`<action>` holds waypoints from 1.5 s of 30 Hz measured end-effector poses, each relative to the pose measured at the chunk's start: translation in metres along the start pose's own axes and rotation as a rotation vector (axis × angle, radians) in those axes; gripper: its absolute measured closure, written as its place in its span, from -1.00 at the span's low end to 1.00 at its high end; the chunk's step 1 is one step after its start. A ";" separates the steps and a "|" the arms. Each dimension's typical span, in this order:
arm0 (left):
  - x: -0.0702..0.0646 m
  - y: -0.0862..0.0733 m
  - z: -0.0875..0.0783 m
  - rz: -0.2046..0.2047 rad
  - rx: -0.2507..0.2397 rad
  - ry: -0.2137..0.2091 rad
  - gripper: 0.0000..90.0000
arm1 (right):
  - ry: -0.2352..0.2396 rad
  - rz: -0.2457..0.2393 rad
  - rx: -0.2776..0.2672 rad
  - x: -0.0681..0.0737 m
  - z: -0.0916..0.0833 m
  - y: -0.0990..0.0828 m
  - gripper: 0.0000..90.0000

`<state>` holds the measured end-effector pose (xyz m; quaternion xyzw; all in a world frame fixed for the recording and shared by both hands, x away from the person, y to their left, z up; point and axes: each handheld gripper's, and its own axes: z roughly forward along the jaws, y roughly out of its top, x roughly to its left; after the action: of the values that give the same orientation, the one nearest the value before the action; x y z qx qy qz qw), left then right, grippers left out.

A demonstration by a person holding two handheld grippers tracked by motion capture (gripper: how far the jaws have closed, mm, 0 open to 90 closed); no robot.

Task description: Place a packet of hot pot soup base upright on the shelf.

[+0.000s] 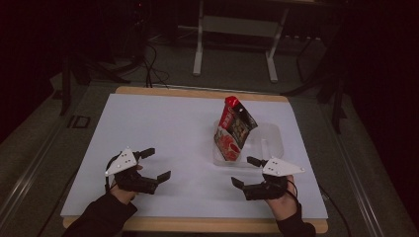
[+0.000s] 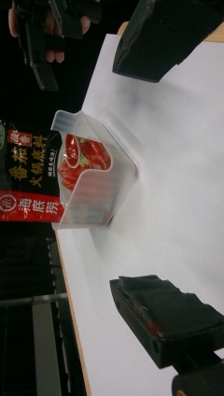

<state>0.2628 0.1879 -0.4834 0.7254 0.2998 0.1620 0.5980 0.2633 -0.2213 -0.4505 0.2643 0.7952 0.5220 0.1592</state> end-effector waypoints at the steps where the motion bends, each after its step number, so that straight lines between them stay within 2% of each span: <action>1: 0.000 0.000 0.000 0.002 0.001 0.000 -0.98 | -0.004 0.001 0.004 0.000 -0.001 -0.001 -0.72; 7: 0.000 -0.001 0.000 0.000 0.002 -0.006 -0.98 | -0.012 0.006 0.013 -0.002 -0.006 -0.008 -0.72; 12: -0.001 -0.002 0.001 0.003 0.008 -0.009 -0.98 | -0.036 -0.016 0.042 -0.002 -0.008 -0.014 -0.72; 32: -0.002 -0.003 0.001 0.021 0.013 -0.010 -0.98 | -0.056 0.043 0.044 -0.008 -0.026 -0.031 -0.72; 39: -0.002 -0.002 0.000 0.019 0.012 -0.010 -0.98 | -0.074 0.054 0.030 -0.011 -0.033 -0.034 -0.72; 45: -0.002 -0.004 0.001 0.017 0.014 -0.012 -0.98 | -0.060 0.052 -0.005 -0.013 -0.036 -0.035 -0.72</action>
<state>0.2613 0.1864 -0.4869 0.7329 0.2912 0.1606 0.5935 0.2453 -0.2670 -0.4681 0.3000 0.7816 0.5197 0.1701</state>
